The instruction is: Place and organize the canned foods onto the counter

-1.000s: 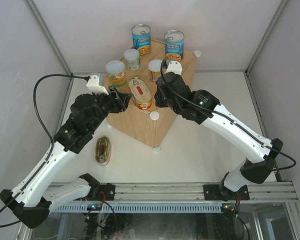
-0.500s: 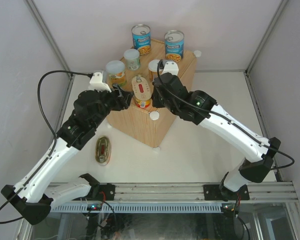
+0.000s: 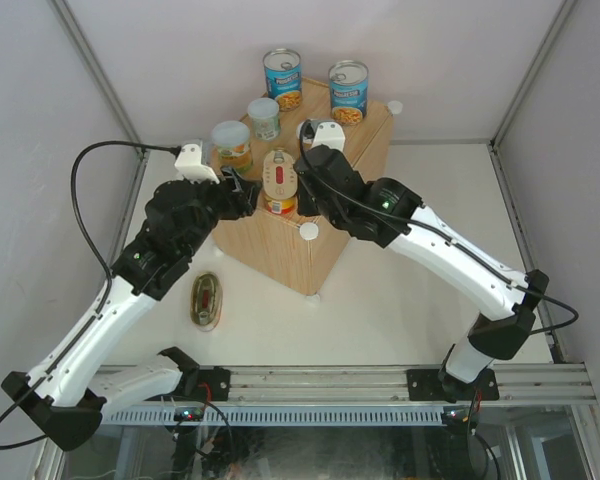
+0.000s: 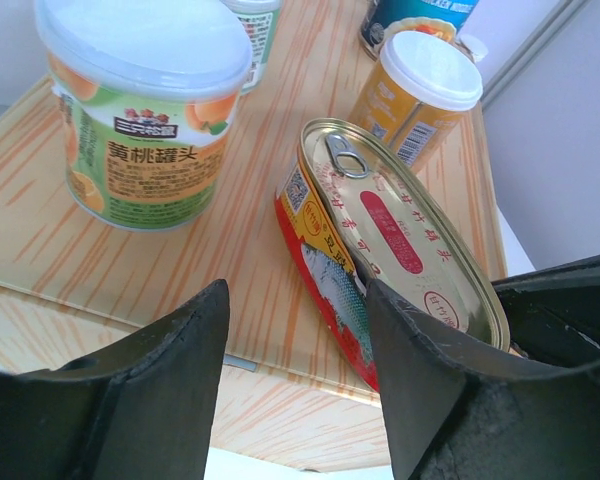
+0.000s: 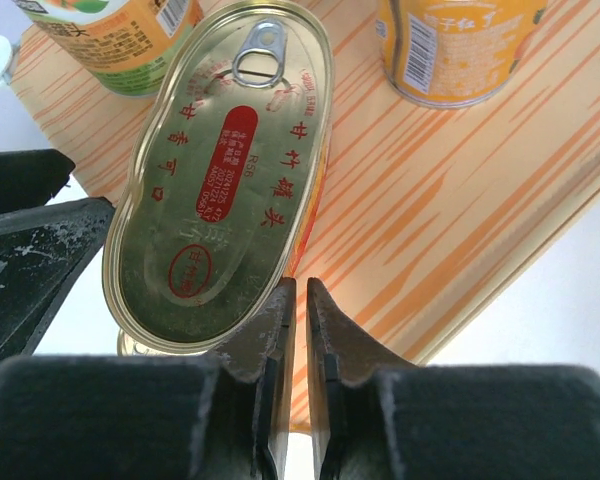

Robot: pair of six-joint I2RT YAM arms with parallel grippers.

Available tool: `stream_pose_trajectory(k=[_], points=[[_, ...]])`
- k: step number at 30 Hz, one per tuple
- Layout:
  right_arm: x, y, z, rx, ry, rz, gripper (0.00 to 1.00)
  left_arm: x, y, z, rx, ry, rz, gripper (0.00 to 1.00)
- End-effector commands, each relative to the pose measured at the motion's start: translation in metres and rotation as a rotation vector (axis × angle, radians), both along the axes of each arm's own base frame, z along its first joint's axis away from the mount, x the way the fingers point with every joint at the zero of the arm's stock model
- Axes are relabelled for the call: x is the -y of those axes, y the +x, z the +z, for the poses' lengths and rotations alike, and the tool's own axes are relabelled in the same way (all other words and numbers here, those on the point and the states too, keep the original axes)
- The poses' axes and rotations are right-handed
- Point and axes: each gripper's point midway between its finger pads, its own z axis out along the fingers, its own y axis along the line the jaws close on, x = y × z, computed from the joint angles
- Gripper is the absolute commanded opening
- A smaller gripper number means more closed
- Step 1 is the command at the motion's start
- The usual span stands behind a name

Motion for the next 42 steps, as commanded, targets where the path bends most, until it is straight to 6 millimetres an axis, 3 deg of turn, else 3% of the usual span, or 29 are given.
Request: stream_pose_trajectory(k=[1, 20, 42], points=[[-0.035, -0.008, 0.037, 0.062, 0.128, 0.088, 0.09, 0.004, -0.011, 0.049, 0.114, -0.070, -0.046, 0.63], [-0.056, -0.010, 0.041, 0.074, 0.115, 0.127, 0.08, -0.012, -0.011, 0.045, 0.103, -0.035, 0.026, 0.77], [-0.054, -0.012, 0.040, 0.070, 0.103, 0.128, 0.10, -0.031, -0.003, 0.036, 0.074, 0.011, 0.137, 0.90]])
